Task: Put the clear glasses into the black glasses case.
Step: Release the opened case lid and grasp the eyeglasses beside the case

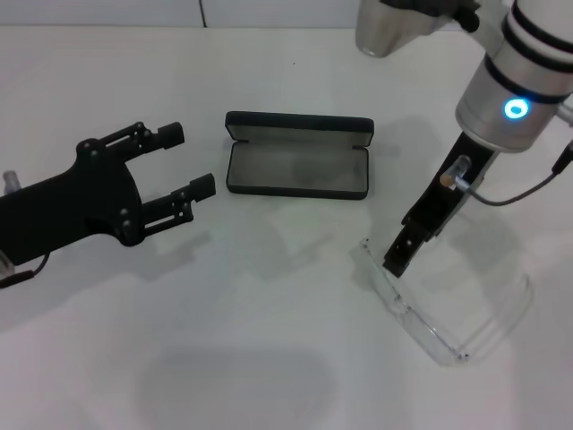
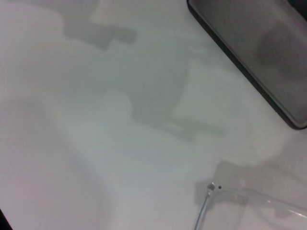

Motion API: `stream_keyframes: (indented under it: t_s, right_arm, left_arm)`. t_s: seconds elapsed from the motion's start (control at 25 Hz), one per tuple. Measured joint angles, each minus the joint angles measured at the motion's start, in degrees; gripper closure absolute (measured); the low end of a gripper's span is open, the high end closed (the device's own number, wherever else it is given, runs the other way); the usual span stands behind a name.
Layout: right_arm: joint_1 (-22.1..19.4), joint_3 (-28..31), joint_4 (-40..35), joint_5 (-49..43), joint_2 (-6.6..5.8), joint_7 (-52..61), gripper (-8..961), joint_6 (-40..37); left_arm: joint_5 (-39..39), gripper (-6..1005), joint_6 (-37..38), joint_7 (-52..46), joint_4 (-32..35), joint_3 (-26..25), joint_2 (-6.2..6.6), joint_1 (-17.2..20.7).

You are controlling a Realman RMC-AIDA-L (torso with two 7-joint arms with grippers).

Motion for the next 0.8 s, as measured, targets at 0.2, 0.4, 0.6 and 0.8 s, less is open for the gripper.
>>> stream_keyframes:
  t_s: [0.2, 0.4, 0.6, 0.8]
  right_arm:
    - [0.1, 0.0, 5.5, 1.7, 0.03, 0.0, 112, 3.2]
    - [0.0, 0.0, 7.4, 2.5, 0.03, 0.0, 112, 4.7]
    - [-0.3, -1.2, 9.2, 5.7, 0.03, -0.4, 114, 5.7]
    - [-0.3, -4.0, 11.0, 6.2, 0.03, -0.2, 132, 8.1]
  left_arm:
    - [0.0, 269, -1.6, 0.4, 0.0, 0.0, -0.07, -0.5]
    - [0.0, 268, -2.8, 1.6, -0.1, 0.0, -0.07, -1.0]
    - [0.0, 268, -3.5, 1.6, -0.1, 0.0, -0.06, -1.6]
    - [0.0, 269, -4.5, 2.1, -0.7, 0.1, -0.06, -1.9]
